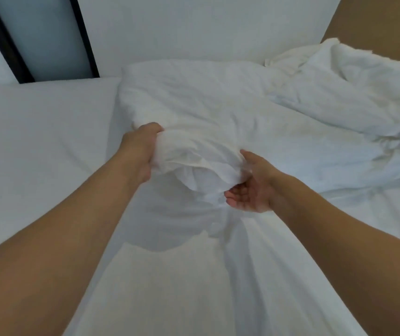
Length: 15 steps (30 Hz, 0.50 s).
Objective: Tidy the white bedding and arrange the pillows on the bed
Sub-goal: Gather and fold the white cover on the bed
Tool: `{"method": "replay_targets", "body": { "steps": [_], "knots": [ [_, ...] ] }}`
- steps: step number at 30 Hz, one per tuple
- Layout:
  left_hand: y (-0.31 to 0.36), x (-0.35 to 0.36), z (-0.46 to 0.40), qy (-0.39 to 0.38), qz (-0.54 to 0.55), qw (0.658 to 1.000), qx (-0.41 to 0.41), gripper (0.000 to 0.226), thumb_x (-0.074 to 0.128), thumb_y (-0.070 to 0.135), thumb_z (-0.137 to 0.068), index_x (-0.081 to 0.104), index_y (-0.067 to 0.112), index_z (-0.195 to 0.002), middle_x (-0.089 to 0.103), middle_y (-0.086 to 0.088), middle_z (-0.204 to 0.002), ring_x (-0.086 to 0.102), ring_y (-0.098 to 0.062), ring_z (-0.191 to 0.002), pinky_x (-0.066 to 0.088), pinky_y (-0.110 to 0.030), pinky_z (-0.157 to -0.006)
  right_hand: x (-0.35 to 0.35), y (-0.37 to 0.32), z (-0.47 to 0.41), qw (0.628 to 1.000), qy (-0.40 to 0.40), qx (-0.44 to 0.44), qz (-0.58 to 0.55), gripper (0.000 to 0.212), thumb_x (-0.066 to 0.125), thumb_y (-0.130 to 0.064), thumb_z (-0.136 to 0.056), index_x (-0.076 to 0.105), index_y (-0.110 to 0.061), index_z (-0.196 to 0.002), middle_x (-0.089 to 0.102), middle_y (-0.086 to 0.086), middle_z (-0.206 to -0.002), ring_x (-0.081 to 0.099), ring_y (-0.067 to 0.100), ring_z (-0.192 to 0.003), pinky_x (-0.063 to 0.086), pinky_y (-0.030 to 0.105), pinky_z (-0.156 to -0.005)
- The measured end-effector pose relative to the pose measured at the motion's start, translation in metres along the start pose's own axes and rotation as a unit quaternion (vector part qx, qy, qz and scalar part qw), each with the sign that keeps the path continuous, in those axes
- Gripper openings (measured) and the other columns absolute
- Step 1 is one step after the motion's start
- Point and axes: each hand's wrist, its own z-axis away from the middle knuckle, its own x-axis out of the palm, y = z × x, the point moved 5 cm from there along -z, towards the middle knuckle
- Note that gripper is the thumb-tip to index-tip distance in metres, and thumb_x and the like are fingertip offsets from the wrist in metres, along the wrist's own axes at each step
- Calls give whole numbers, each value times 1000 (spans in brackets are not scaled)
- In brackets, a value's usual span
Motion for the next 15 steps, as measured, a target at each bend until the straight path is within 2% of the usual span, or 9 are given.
{"method": "replay_targets", "body": {
  "steps": [2, 4, 6, 7, 9, 12, 15],
  "knots": [
    [32, 18, 15, -59, 36, 997, 16, 30, 67, 26, -81, 69, 13, -109, 73, -7, -98, 71, -25, -78, 59, -39, -63, 6, -20, 19, 997, -32, -36, -67, 71, 60, -70, -77, 59, -9, -113, 67, 14, -107, 69, 33, -89, 57, 45, -77],
    [53, 31, 24, -110, 56, 992, 27, 30, 65, 27, -85, 69, 14, -112, 74, -7, -102, 72, -25, -84, 60, -41, -70, 15, -45, 34, 993, -43, -72, -82, 61, 65, -64, -76, 62, -16, -114, 69, 13, -111, 68, 34, -96, 55, 49, -84],
    [61, 35, 28, -165, 89, 982, 26, 31, 63, 30, -89, 67, 16, -116, 73, -6, -108, 72, -25, -92, 59, -42, -76, 22, -65, 44, 991, -22, -97, -94, 41, 68, -38, -80, 68, -16, -115, 72, 10, -107, 71, 31, -93, 55, 49, -82],
    [61, 35, 29, -190, 100, 976, 22, 30, 60, 33, -91, 67, 17, -115, 73, -5, -109, 71, -24, -94, 58, -40, -78, 23, -74, 46, 989, 4, -104, -102, 34, 64, -23, -82, 69, -13, -114, 73, 10, -103, 72, 30, -88, 57, 48, -79],
    [54, 30, 30, -218, 108, 970, 23, 34, 52, 45, -92, 67, 23, -113, 73, -2, -107, 68, -23, -99, 51, -40, -90, 19, -90, 49, 985, 58, -121, -106, 34, 54, -6, -82, 71, -7, -111, 74, 10, -98, 74, 29, -80, 59, 46, -74],
    [26, 14, 22, -218, 159, 963, -6, 43, 46, 56, -87, 66, 28, -114, 68, -2, -106, 60, -26, -112, 37, -53, -102, 21, -108, 53, 979, 100, -150, -93, 32, 49, -1, -82, 71, -5, -107, 74, 9, -95, 73, 27, -79, 59, 44, -77],
    [0, 12, 18, -237, 207, 946, -72, 58, 48, 66, -83, 63, 28, -125, 61, -7, -127, 56, -36, -119, 36, -65, -101, 22, -116, 53, 977, 126, -163, -50, 25, 52, -1, -83, 70, -6, -100, 74, 7, -91, 73, 24, -75, 61, 41, -70]
  ]
}}
